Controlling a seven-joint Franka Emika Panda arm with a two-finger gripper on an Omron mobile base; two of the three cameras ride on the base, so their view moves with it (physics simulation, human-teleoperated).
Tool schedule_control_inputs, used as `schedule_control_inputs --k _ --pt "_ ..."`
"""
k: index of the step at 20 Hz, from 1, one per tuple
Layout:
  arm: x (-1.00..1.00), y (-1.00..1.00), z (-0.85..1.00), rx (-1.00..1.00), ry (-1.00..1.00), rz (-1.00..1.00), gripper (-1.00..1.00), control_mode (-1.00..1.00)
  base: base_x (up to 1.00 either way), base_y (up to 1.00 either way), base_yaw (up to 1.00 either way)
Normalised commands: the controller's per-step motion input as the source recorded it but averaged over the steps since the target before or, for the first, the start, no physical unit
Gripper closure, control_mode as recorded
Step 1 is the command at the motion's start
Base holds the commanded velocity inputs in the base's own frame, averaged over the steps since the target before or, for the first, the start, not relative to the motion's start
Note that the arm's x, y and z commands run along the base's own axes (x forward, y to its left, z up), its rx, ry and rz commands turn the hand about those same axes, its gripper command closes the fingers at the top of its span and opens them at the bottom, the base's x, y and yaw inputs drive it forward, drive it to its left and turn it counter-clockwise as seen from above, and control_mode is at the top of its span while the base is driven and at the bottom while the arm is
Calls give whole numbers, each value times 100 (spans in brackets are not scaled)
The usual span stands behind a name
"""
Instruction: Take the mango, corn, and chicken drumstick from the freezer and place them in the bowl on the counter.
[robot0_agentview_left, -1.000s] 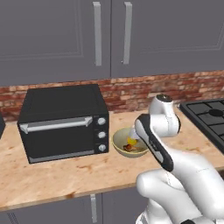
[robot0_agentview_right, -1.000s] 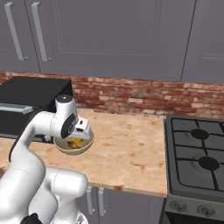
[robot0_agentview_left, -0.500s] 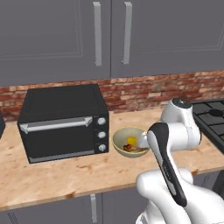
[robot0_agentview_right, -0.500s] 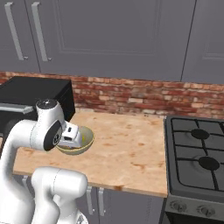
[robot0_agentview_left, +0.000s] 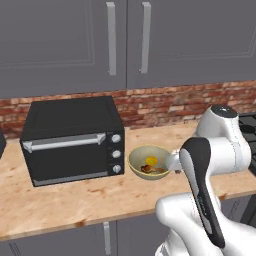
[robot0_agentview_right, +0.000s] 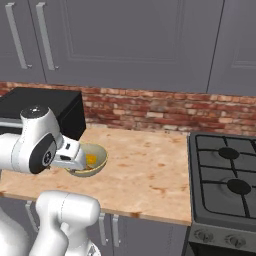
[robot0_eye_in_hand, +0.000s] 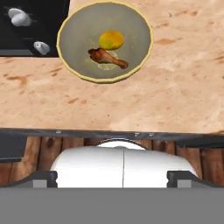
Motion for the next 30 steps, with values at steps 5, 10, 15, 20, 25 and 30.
schedule_control_inputs --k 5,10,15,20,25,30 --pt "-21 -2 33 0 0 0 -100 -100 0 0 0" --pt "-25 -16 8 0 0 0 -100 -100 0 0 0" --pt "-23 -3 0 0 0 0 -100 100 -38 0 0" --pt "0 0 0 0 0 0 -100 100 -96 43 0" --pt "0 0 0 0 0 0 -100 100 -53 100 0" --pt "0 0 0 0 0 0 -100 100 -12 100 8"
